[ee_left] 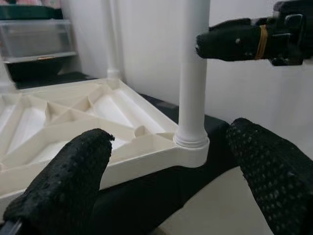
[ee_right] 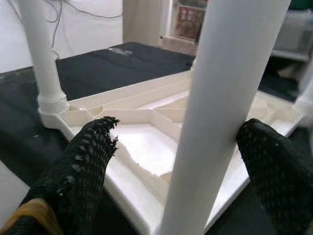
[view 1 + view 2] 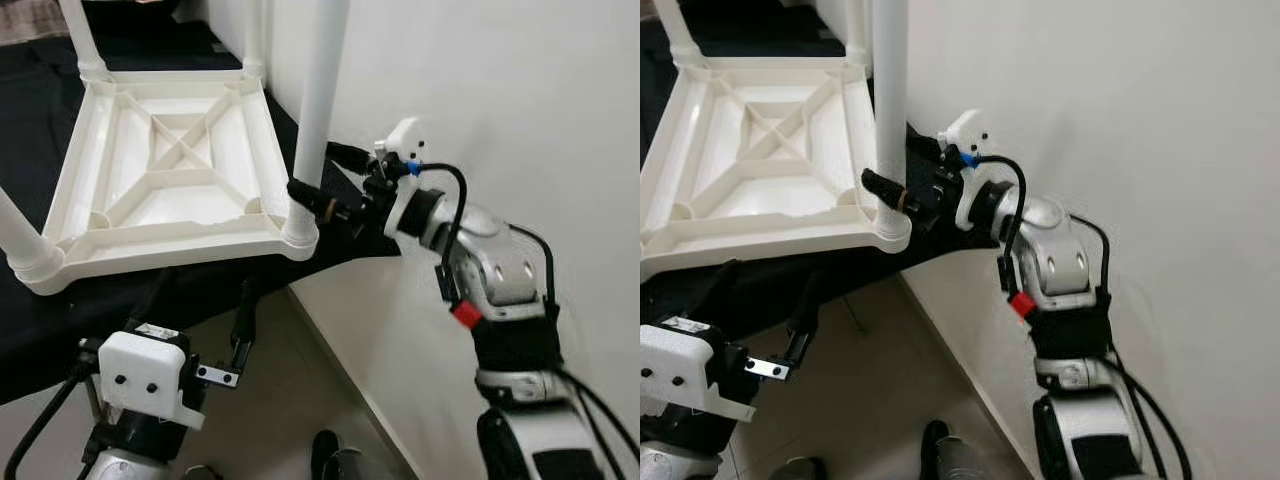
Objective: Building children table
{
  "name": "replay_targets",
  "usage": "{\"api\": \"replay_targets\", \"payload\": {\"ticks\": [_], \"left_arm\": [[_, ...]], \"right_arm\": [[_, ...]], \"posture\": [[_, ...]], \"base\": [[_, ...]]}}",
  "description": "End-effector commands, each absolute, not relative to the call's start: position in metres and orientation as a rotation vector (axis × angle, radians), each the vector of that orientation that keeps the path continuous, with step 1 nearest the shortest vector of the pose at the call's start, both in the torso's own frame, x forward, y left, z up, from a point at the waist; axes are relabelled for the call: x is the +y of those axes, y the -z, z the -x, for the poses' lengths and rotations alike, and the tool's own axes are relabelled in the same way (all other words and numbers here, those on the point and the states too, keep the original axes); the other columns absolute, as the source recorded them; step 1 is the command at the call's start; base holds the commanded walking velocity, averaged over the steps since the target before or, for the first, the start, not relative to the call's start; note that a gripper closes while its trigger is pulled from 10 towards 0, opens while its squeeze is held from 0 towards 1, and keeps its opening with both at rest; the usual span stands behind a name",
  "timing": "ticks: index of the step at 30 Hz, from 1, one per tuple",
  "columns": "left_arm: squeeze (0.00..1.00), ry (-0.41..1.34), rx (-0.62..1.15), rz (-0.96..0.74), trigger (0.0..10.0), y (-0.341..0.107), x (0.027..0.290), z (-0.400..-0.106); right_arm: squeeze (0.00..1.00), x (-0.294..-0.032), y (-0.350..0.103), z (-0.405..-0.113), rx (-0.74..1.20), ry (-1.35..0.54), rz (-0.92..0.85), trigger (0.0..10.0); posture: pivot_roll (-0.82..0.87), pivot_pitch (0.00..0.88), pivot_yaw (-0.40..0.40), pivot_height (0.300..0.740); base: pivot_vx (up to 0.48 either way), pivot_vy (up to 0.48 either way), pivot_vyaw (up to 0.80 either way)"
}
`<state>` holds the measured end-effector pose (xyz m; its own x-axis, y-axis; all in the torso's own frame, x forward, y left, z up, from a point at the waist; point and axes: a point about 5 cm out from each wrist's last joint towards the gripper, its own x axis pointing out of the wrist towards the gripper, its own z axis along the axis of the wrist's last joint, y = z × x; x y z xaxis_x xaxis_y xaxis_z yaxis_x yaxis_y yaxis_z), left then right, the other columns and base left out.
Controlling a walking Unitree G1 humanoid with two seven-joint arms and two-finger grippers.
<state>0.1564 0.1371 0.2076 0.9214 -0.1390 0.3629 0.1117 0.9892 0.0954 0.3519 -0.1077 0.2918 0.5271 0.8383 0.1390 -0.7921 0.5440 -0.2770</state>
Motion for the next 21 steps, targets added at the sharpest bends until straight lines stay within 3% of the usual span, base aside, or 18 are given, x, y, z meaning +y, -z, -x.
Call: {"api": "replay_targets", "payload": {"ticks": [1, 7, 16, 21], "left_arm": [[0.00, 0.136, -0.314, -0.056, 10.0, -0.199, 0.135, -0.156], [0.00, 0.052, -0.197, -0.043, 10.0, -0.186, 0.142, -0.158], [0.00, 0.037, -0.160, -0.042, 10.0, -0.182, 0.145, -0.158], [0.00, 0.030, -0.149, -0.046, 10.0, -0.181, 0.146, -0.159]], "right_arm": [[0.00, -0.099, -0.290, -0.354, -0.275, -1.028, 0.205, 10.0], [0.00, -0.106, -0.294, -0.357, -0.272, -1.046, 0.190, 10.0], [0.00, -0.119, -0.278, -0.357, -0.260, -1.051, 0.169, 10.0], [0.00, -0.105, -0.282, -0.359, -0.308, -1.075, 0.106, 10.0]], "posture": [[0.13, 0.269, -0.132, 0.740], [0.13, 0.294, -0.138, 0.740], [0.12, 0.299, -0.118, 0.740], [0.13, 0.298, -0.115, 0.740]], "base": [[0.000, 0.000, 0.00], [0.000, 0.000, 0.00], [0.000, 0.000, 0.00], [0.000, 0.000, 0.00]]}}
